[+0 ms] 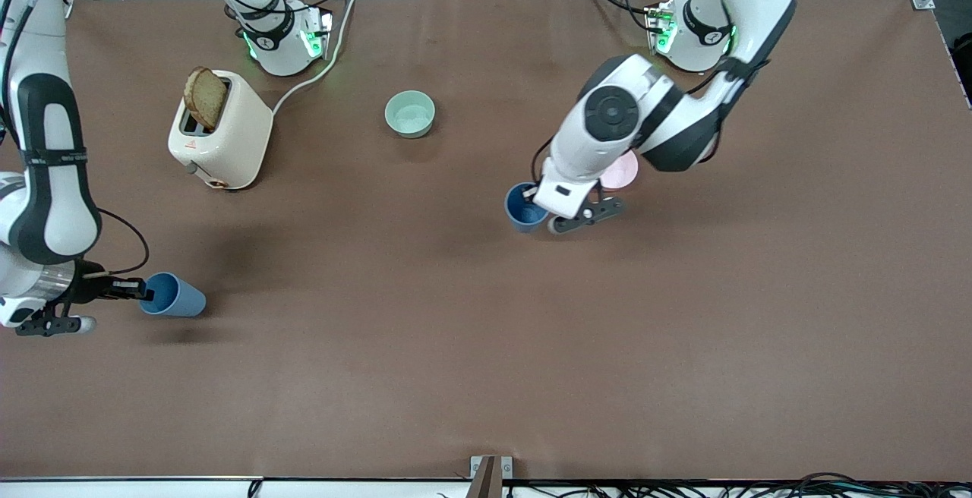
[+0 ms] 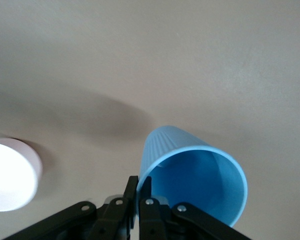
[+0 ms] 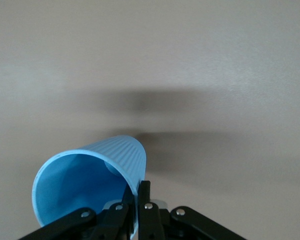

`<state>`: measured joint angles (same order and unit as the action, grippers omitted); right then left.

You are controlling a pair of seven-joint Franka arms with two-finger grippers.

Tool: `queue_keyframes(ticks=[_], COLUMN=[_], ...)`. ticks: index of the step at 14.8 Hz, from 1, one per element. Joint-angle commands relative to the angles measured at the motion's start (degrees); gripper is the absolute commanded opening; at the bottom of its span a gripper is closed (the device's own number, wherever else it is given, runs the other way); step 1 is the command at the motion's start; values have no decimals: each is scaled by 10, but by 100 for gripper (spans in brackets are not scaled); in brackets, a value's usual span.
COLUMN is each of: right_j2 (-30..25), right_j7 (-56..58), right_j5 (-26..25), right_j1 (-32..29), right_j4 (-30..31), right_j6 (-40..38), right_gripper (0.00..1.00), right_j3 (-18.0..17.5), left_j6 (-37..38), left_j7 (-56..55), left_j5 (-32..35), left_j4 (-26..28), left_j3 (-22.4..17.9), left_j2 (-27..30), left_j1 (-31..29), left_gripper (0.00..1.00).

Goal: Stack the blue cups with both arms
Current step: 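Carry the cup to mid-table with the left gripper while the right gripper grasps its cup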

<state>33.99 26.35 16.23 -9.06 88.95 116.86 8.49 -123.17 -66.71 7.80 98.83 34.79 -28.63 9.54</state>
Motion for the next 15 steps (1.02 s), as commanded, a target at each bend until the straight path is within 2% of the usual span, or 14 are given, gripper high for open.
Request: queue_keyframes(ticks=[1,5,6,7,8,9,11,13,15], right_j2=[-84,-175,-197,-213,-228,-238,-245,-245,-245], right_j7=[-45,-156,-180,-203,-226,-247,-305,-369,-457], right_j5=[-18,-71,-73,-75,-85,-92,-96,-107,-117], right_j1=[4,6,7,7,7,7,7,7,9], right_j4=[17,22,23,23,23,23,24,24,32], right_j6=[-62,-135,-150,-162,-169,-172,-171,-168,-161], right_gripper=[1,1,0,0,0,0,0,0,0], right_j3=[-10,-74,-89,-105,-121,-138,-184,-230,-288], left_j6=[1,-61,-61,-61,-61,-61,-48,4,55], left_j7=[-74,-115,-114,-112,-109,-108,-107,-100,-28], left_j5=[57,88,89,90,90,92,104,114,135], left_j4=[-66,-81,-81,-82,-88,-97,-123,-148,-176], left_j3=[0,-5,-5,-6,-8,-8,-8,-6,-5], left_j2=[-77,-120,-122,-123,-123,-122,-107,-73,-50], left_j1=[28,51,50,50,50,50,32,-6,-50], left_gripper=[0,1,8,26,61,100,100,100,100])
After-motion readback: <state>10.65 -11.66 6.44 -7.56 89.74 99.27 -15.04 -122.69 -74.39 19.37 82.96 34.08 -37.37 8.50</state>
